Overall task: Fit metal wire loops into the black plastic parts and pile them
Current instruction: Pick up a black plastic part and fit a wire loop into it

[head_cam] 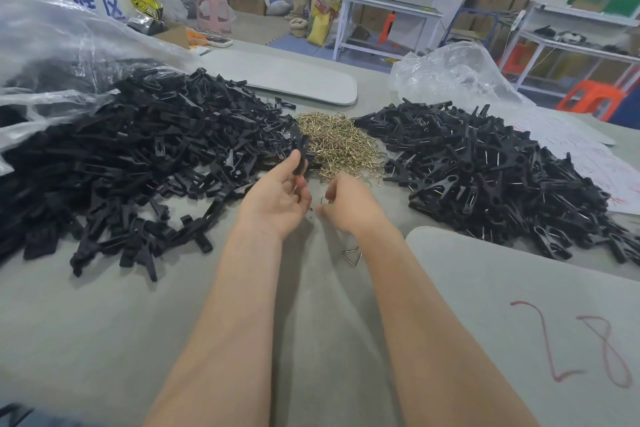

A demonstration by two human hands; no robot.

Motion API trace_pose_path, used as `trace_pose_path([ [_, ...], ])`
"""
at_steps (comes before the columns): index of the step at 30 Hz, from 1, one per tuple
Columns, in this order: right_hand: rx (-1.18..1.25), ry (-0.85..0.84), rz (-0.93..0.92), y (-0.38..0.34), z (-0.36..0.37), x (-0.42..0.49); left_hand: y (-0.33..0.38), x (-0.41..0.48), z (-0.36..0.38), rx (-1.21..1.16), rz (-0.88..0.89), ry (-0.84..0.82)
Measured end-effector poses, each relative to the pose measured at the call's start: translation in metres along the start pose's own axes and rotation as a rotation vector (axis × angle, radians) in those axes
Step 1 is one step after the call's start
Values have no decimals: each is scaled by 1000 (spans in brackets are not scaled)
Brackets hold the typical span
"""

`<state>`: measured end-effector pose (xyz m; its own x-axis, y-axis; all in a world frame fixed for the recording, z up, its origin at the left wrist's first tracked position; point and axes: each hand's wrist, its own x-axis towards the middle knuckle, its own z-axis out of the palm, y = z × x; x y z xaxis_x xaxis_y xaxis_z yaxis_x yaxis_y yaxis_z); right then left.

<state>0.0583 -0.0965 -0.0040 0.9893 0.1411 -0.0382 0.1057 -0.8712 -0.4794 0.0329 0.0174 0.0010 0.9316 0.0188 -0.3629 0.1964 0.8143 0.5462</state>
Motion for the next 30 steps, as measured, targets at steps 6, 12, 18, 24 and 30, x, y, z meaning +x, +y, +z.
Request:
trace_pose_path([
  [6,900,183,79,26,-31,-11,-19,6,4,681,380,43],
  [12,1256,252,86,40,-47,-29,-37,6,6,1439,711,10],
  [18,792,307,26,47,-38,-29,-41,7,3,1620,887,-13],
  [24,663,289,37,47,-36,-26,-39,3,6,1676,915,-65],
  [30,541,311,39,49,-36,-25,-37,-2,7,1705,894,-109],
])
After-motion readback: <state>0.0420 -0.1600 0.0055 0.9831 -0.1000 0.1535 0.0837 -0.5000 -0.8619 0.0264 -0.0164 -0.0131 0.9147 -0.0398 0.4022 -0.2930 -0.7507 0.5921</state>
